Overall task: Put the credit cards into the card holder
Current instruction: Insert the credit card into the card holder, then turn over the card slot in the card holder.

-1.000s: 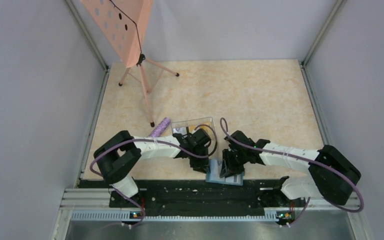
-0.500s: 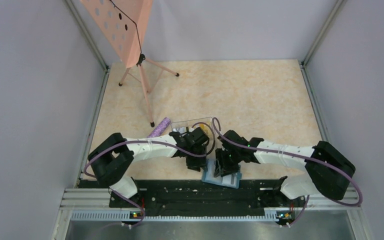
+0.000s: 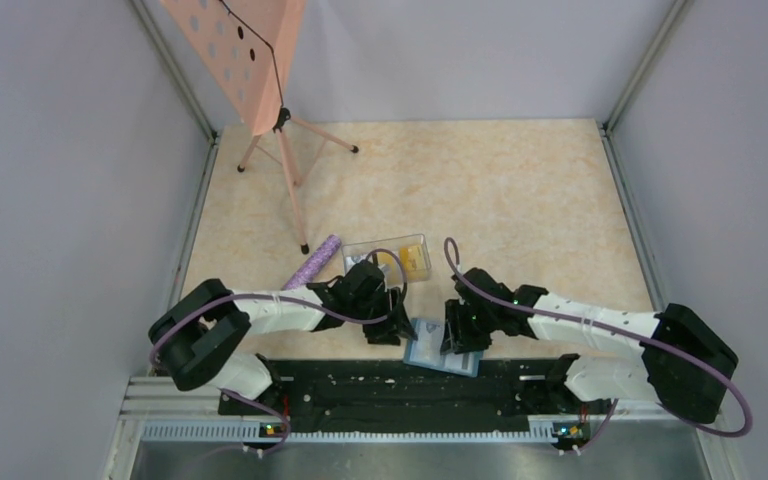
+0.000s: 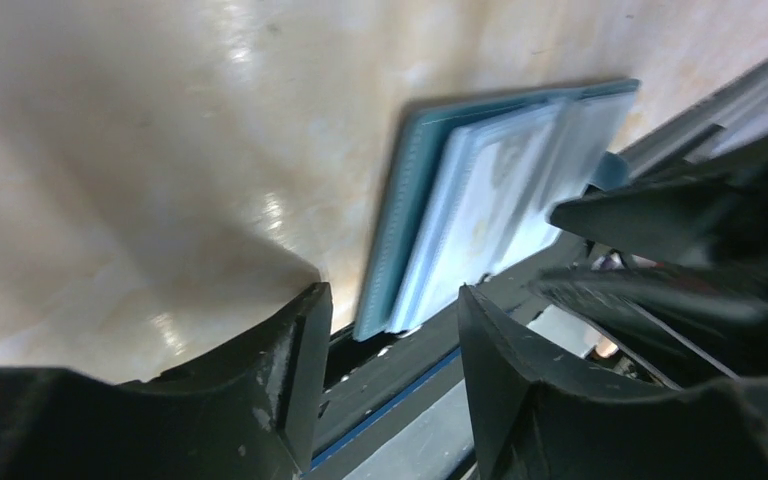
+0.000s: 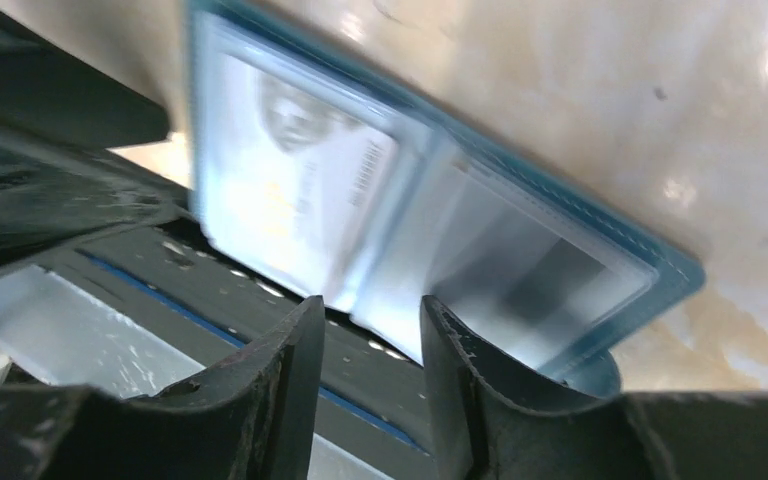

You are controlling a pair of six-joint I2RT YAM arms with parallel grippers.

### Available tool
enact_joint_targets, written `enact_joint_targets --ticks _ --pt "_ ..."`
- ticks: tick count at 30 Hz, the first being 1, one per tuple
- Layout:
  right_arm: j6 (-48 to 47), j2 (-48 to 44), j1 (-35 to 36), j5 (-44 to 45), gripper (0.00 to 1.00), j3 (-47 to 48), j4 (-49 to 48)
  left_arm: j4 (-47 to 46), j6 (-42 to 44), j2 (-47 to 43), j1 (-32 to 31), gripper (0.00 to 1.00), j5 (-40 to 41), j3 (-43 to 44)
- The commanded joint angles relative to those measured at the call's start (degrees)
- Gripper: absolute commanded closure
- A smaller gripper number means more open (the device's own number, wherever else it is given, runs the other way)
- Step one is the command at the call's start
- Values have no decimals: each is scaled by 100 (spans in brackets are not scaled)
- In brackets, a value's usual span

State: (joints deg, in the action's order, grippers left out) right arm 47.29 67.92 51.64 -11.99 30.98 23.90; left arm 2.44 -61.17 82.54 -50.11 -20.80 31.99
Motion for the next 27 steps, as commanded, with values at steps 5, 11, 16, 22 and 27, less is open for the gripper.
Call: enact_joint_targets --ticks 5,11,16,22,27 --pt "216 -15 66 287 65 -573 88 -1333 -113 457 10 42 -414 -161" --pt "215 243 54 176 81 -815 -292 -1744 -107 533 -3 44 -763 -35" --pt "181 322 51 137 83 -740 -395 -1803 -4 333 -60 51 -1081 155" --pt "54 389 54 129 82 -472 -272 -1451 119 267 -91 59 -1092 303" --pt "-7 441 52 135 82 -284 -177 -727 417 227 -135 68 -872 540"
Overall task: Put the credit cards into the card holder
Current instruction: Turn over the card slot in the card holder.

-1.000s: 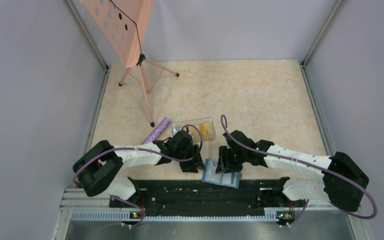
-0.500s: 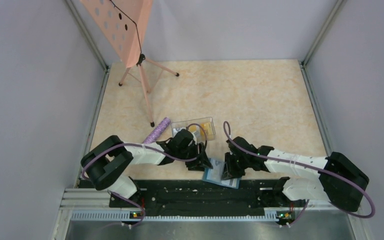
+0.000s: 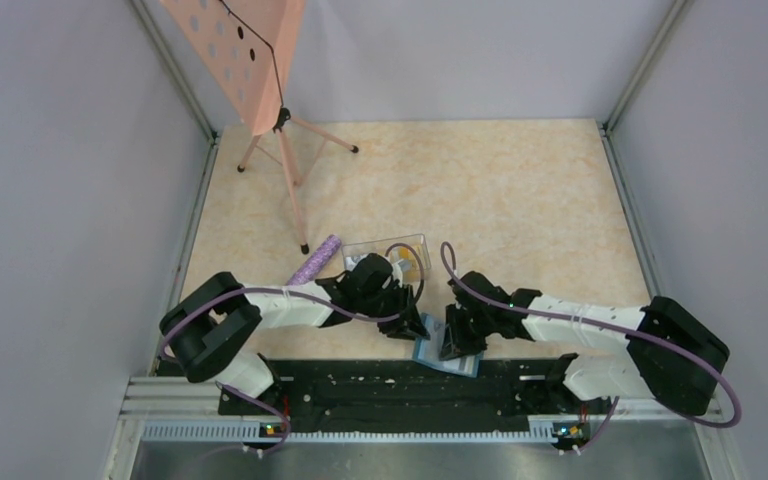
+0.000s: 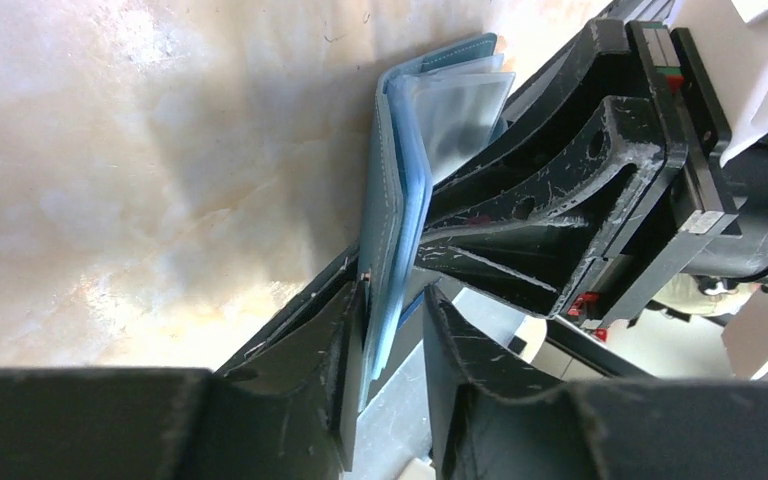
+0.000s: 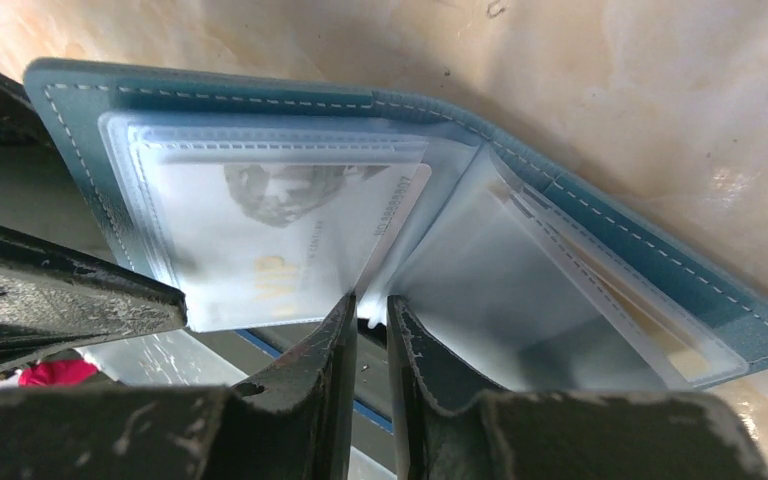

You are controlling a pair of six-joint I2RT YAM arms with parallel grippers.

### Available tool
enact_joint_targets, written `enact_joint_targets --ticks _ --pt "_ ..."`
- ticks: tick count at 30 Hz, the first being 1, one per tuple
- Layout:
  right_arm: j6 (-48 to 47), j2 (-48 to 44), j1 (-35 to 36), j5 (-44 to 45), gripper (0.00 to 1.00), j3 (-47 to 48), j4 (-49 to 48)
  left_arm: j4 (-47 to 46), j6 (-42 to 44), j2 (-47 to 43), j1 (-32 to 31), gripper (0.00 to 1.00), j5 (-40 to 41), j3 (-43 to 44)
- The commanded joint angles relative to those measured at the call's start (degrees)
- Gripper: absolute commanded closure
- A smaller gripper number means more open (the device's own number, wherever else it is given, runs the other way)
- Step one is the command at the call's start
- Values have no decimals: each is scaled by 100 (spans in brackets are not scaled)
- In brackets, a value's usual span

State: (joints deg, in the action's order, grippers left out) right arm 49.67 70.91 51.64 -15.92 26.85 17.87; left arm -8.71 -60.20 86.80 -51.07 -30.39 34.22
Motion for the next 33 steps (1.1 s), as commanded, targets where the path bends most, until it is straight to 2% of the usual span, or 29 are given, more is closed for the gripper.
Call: enact_joint_targets --ticks 1,4,10,17,25,33 --pt "-258 154 50 529 81 165 439 510 385 -203 -43 70 136 359" --pt "-303 187 54 537 81 276 503 833 513 -264 -56 81 351 462" --pt "-413 212 51 577 80 473 662 845 502 -281 -52 99 441 468" --pt "-576 204 65 771 78 741 1035 1565 488 -680 -53 100 928 465" --pt "-759 150 68 1135 77 1031 1505 2950 600 -1599 -52 100 1676 701" --pt "-626 307 60 977 77 775 1006 4254 826 -1761 -60 100 2249 1114"
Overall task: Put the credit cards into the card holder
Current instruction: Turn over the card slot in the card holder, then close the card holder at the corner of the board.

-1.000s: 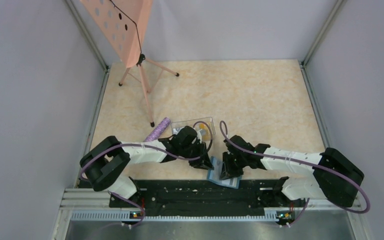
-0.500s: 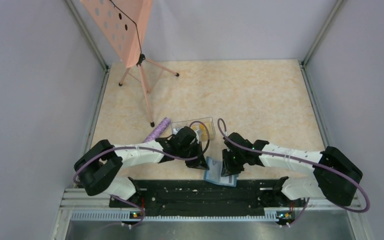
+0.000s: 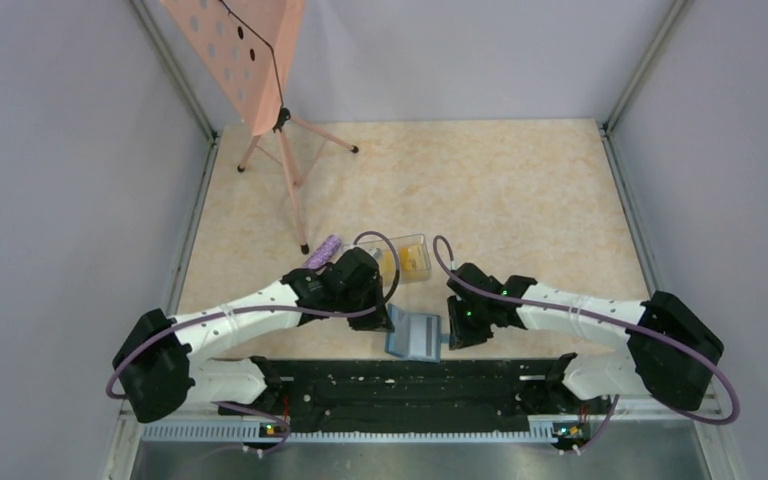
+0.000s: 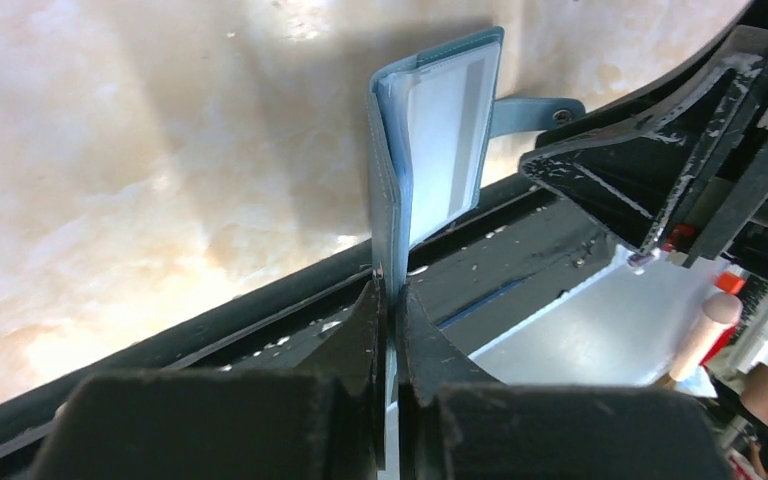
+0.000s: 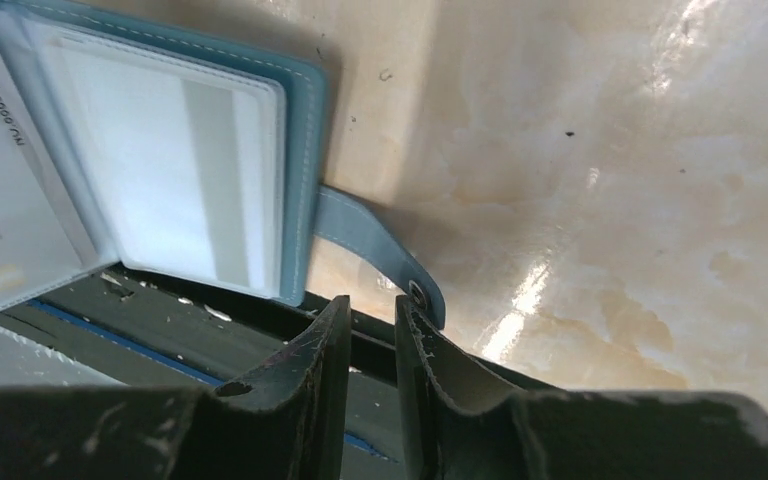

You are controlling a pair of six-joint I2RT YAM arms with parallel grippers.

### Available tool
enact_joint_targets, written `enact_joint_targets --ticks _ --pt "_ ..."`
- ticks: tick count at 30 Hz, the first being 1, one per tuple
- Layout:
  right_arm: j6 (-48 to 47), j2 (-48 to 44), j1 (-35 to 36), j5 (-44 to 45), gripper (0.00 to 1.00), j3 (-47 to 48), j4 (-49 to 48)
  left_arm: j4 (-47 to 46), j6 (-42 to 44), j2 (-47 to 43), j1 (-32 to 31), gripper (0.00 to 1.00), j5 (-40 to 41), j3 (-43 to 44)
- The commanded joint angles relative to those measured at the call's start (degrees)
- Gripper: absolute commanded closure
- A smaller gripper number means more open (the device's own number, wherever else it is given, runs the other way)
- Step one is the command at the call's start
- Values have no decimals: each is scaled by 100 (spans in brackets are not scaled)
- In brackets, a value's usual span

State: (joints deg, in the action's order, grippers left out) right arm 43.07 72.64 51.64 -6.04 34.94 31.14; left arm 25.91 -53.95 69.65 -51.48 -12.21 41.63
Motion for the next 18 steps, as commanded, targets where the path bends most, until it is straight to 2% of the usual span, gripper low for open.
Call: enact_joint_targets --ticks 1,5,10,15,18 --pt "84 172 65 -83 76 -118 -452 904 223 3 -19 100 478 446" --pt "224 243 59 -284 76 -314 -841 1283 226 238 -50 100 694 695" --pt "206 188 63 -286 76 -295 -787 1571 134 645 -180 100 929 1074" --pt "288 -68 64 -301 75 -285 -721 2055 161 1380 -464 97 1166 1719" --pt "365 -275 61 -340 75 -290 -688 2031 161 1667 -634 93 1162 2019"
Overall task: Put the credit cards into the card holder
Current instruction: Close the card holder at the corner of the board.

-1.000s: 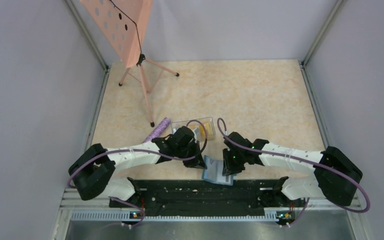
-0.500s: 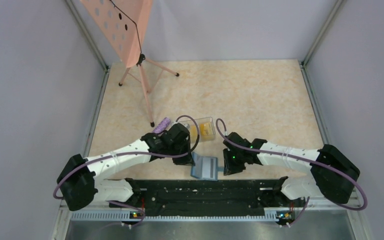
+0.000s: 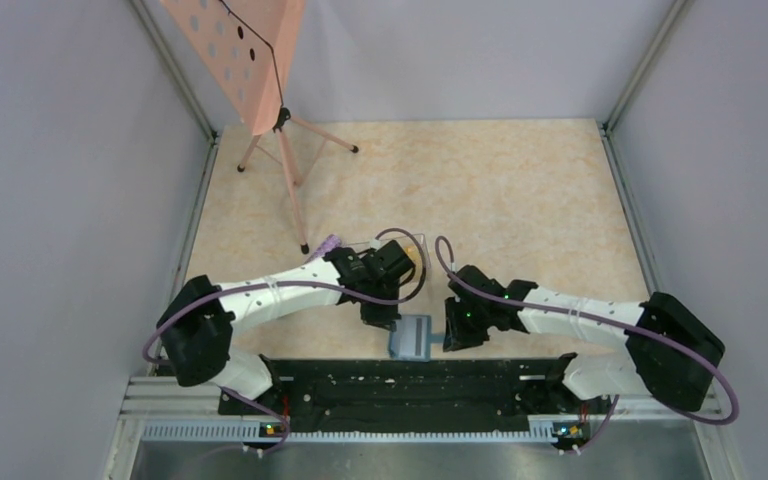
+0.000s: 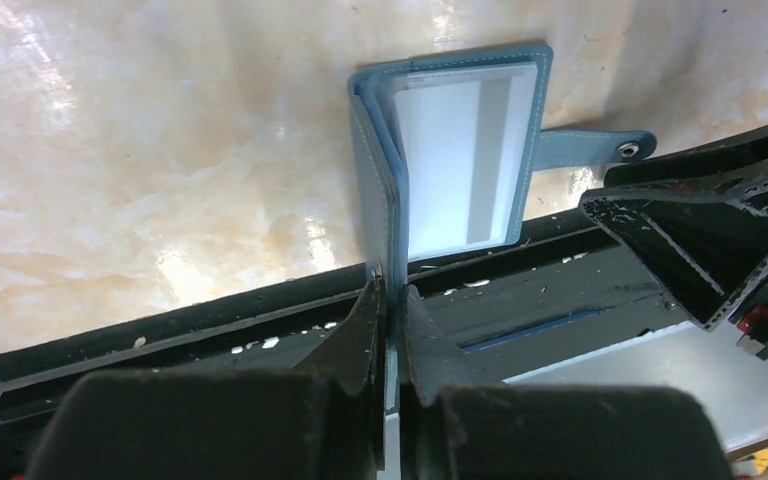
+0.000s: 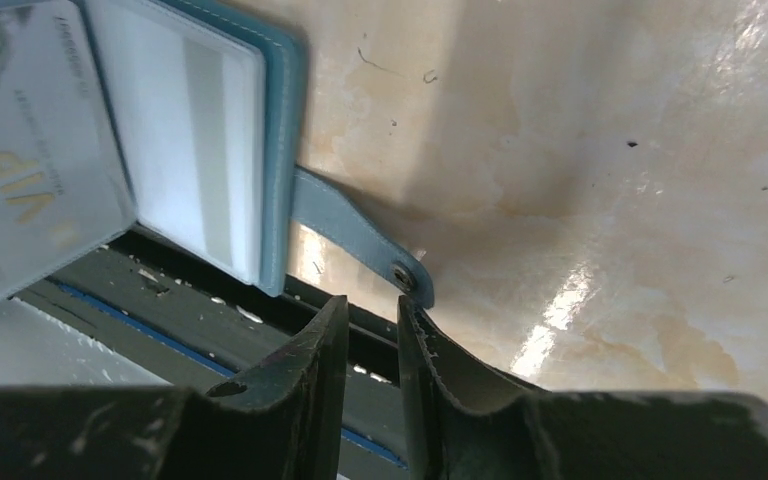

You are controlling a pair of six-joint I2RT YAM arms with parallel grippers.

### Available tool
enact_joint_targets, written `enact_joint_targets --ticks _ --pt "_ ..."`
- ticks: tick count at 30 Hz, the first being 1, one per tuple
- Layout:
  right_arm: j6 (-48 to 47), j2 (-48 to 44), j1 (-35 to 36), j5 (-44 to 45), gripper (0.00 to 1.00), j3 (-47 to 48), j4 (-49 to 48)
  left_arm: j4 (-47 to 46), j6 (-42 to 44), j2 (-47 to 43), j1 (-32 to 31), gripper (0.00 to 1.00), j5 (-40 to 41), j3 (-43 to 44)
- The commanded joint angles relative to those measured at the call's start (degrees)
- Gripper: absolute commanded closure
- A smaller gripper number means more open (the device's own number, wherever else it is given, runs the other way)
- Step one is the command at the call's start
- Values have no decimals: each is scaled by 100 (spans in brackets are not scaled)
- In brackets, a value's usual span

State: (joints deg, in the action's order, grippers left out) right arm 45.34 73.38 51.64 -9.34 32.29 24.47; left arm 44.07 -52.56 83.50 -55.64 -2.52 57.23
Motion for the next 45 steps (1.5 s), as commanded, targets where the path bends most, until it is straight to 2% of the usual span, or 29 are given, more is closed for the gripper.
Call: enact_joint_targets --ticks 1,3,5,13,24,32,36,43,45 --pt "171 -435 59 -26 74 -30 -21 177 19 357 -267 88 188 551" --pt "222 -607 62 -67 73 -23 -25 -7 21 483 -324 75 26 623" --pt "302 -807 60 -100 70 -33 -30 -204 -10 580 -365 69 -119 646" --pt "733 -1569 -6 -256 66 -92 -87 -1239 -194 696 -405 54 -808 469" --pt "660 -1966 -260 -408 65 -83 135 -3242 -969 726 -398 49 -1574 -606" --pt "465 -1979 -413 -557 63 135 102 -4869 -1300 119 -295 49 -1496 -1570" --pt "327 -1805 -489 -683 62 249 -36 -4791 -1138 -532 -230 50 -1160 -1854" --pt "126 -1407 -642 -854 61 548 -327 -3099 -599 -2338 -217 49 604 -1961" --pt "61 -1231 -678 -938 61 646 -403 -2640 -547 -2834 -215 42 1124 -2022"
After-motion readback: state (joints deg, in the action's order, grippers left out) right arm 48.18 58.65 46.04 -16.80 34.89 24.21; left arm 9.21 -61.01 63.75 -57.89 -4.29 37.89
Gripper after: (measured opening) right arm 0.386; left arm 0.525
